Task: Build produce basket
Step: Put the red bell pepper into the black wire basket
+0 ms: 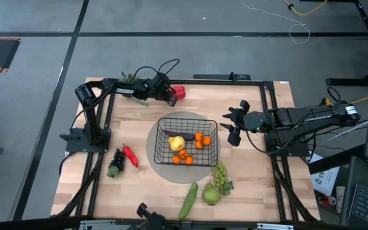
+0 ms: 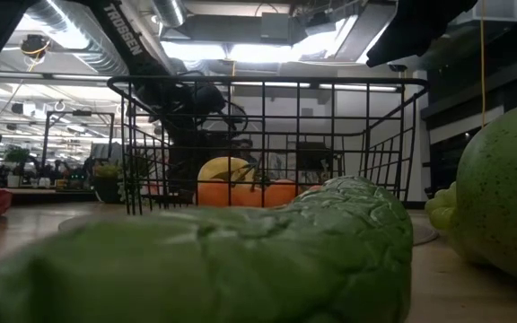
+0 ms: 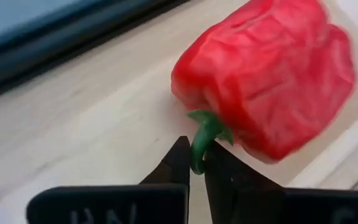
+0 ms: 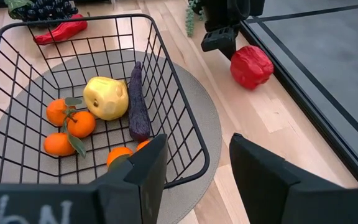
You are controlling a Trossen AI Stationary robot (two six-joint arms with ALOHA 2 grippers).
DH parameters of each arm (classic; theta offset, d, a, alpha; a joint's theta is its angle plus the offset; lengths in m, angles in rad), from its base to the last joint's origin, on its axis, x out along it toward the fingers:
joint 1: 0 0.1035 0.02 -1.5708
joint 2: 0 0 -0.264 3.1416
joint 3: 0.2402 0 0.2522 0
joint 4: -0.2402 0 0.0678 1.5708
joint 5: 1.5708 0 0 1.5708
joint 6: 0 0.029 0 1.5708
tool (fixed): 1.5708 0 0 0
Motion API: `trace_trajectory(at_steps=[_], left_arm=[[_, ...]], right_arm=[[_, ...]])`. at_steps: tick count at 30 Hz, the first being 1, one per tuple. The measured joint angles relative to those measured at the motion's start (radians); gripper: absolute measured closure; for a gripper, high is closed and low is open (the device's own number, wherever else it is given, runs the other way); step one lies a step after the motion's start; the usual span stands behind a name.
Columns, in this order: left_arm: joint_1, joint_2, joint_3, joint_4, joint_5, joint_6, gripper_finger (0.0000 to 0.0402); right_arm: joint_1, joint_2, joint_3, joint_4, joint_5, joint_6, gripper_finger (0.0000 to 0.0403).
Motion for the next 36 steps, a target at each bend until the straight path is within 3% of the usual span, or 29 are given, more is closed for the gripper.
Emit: trace_trajectory(at_steps=[11, 20, 29, 36], left_arm=[[-0.086, -0.159, 0.000, 0.147, 0.020, 0.055, 0.0397], [-0.237, -0.355, 0.000, 0.220, 0.006, 0.141, 0.0397], [-0.493, -0.429, 0.000, 0.227, -0.150, 0.216, 0.0395], [-0.600, -0.429, 0.000, 0.220, -0.234, 0.323, 0.0394]], right_arm=[[0.000, 0.000, 0.000, -0.027, 0.000, 0.048, 0.0228], [0.000, 0.000, 0.000, -0.030, 0.000, 0.052, 0.0228], [0.000, 0.000, 0.000, -0.030, 0.000, 0.077, 0.0228], [0.000, 0.000, 0.000, -0.030, 0.000, 0.078, 0.0228]])
